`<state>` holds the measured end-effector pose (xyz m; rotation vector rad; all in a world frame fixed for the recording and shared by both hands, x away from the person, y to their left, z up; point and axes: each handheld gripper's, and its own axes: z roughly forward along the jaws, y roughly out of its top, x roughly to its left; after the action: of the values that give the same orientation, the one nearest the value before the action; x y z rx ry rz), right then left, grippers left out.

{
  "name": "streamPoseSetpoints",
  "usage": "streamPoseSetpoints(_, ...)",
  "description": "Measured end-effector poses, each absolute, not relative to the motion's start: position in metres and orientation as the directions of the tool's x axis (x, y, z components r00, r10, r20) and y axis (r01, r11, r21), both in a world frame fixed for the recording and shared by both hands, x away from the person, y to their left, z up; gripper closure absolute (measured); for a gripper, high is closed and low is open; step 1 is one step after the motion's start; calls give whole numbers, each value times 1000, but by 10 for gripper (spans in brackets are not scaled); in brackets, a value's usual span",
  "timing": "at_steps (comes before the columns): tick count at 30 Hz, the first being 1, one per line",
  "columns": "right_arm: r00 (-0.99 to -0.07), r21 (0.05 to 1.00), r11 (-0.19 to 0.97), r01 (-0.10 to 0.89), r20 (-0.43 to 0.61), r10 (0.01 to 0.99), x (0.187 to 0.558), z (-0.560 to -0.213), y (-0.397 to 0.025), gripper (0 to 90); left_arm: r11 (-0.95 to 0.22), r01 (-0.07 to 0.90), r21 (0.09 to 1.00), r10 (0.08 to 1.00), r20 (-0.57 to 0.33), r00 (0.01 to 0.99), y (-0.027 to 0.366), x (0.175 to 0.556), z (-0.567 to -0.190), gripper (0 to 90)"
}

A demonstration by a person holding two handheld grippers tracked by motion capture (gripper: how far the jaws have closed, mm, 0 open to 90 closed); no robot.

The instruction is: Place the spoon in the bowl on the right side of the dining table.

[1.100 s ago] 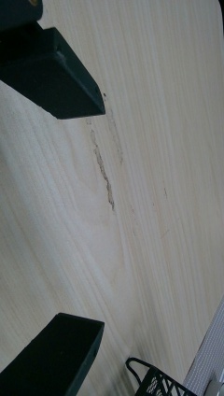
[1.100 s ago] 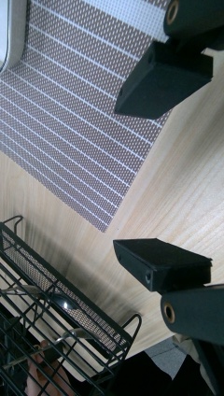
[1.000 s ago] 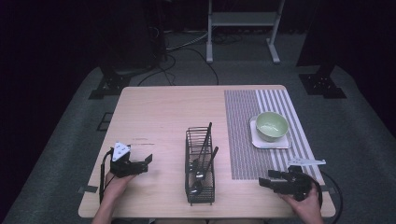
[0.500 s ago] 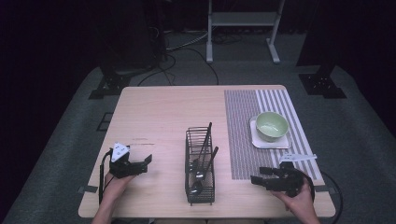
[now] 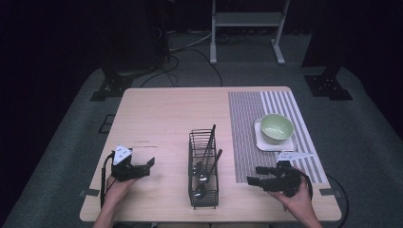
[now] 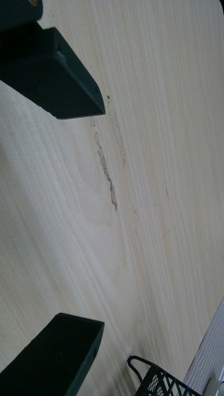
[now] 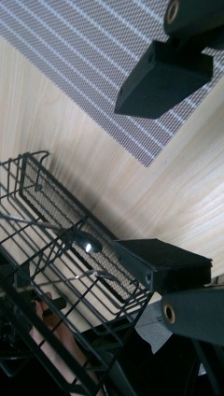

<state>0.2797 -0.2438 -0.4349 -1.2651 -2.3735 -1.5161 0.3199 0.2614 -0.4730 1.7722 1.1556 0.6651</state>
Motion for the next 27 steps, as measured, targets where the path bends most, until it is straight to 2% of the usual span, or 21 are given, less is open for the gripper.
streamPoseSetpoints(27, -715, 750, 220, 624, 435, 547, 286, -401, -222, 274, -170, 426, 889, 907, -28, 420, 262, 320, -473, 0)
